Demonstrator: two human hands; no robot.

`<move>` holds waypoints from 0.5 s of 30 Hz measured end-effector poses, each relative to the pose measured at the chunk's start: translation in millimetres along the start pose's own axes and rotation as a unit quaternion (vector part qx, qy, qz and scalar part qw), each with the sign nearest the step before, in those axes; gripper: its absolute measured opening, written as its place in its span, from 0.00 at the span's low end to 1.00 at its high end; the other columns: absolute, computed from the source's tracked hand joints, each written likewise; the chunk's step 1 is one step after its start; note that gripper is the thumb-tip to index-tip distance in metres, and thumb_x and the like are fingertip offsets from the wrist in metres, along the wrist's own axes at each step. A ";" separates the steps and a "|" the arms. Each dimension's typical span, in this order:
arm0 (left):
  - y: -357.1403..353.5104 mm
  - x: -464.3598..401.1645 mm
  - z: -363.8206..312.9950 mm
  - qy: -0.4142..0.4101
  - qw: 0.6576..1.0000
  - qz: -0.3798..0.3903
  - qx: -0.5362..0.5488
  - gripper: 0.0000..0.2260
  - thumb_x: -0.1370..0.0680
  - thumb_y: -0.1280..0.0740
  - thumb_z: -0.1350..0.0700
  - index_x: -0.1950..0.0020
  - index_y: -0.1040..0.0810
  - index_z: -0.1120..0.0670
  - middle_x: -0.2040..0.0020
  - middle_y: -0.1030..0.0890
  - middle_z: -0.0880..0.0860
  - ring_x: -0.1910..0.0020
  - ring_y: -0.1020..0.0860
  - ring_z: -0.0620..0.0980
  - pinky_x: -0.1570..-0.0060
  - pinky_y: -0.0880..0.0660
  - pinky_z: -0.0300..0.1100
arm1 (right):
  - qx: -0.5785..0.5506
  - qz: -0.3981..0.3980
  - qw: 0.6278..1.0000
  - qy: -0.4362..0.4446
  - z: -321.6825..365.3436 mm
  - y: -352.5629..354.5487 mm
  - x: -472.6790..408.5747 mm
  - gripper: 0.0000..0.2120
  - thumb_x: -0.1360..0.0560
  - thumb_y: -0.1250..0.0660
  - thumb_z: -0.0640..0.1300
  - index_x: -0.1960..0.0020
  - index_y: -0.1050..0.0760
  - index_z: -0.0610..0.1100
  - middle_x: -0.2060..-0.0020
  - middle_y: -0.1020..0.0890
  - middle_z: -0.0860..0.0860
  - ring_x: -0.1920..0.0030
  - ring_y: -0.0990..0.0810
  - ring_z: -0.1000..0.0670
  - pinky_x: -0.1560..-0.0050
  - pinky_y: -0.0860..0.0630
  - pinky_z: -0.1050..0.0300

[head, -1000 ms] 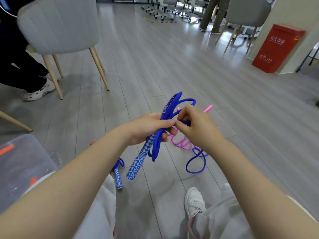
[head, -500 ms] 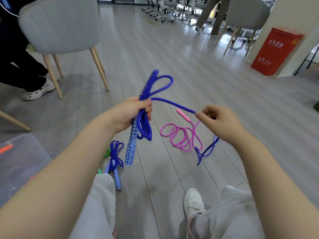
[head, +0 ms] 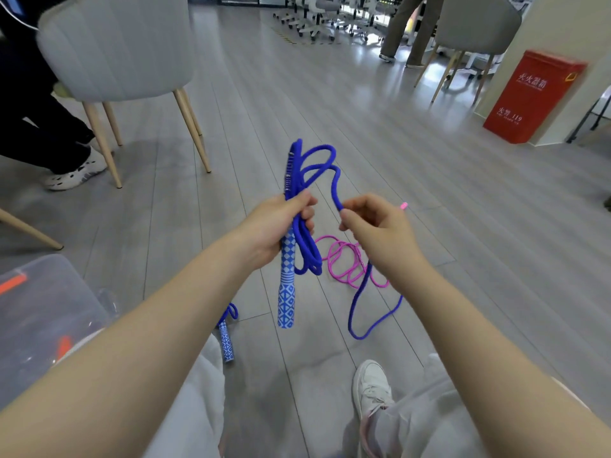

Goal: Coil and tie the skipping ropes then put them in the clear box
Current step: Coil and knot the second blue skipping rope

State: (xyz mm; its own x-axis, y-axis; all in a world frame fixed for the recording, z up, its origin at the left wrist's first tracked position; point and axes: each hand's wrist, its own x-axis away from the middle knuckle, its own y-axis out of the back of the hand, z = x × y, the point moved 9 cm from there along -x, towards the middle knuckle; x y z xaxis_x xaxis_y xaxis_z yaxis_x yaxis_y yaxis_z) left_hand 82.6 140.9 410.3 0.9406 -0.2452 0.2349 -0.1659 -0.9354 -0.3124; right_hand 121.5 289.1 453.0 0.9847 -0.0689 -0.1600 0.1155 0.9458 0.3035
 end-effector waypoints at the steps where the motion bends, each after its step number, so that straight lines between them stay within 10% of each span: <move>1: -5.4 1.1 2.8 0.000 1.000 0.013 -0.010 0.09 0.18 0.38 0.54 0.48 0.24 0.59 0.69 0.27 0.49 0.69 0.26 0.47 0.56 0.24 0.43 | 0.001 0.006 1.000 0.017 3.1 -5.6 1.1 0.05 0.23 0.33 0.38 0.52 0.21 0.47 0.64 0.18 0.51 0.64 0.20 0.57 0.59 0.22 0.60; 5: -17.9 6.0 10.5 0.012 0.999 0.039 -0.005 0.11 0.18 0.39 0.53 0.45 0.22 0.59 0.68 0.27 0.50 0.68 0.26 0.46 0.56 0.24 0.42 | 0.038 0.033 0.997 0.050 4.7 -17.6 3.7 0.09 0.23 0.32 0.40 0.58 0.22 0.53 0.62 0.16 0.55 0.58 0.17 0.49 0.55 0.19 0.51; 15: -14.2 10.1 7.5 -0.045 0.978 0.023 -0.201 0.05 0.19 0.37 0.53 0.50 0.23 0.52 0.66 0.22 0.48 0.64 0.24 0.46 0.63 0.25 0.40 | 0.233 0.059 0.968 0.075 -1.7 -19.6 8.3 0.02 0.22 0.34 0.49 0.52 0.23 0.51 0.64 0.21 0.59 0.62 0.22 0.58 0.63 0.28 0.66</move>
State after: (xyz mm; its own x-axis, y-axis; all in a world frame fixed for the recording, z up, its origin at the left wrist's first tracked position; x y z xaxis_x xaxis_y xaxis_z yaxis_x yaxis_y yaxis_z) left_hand 96.8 153.6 410.2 0.9484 -0.2834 0.1422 -0.2953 -0.9528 0.0708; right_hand 127.2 270.5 444.1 0.9686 0.1102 -0.2227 0.0846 0.6964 0.7126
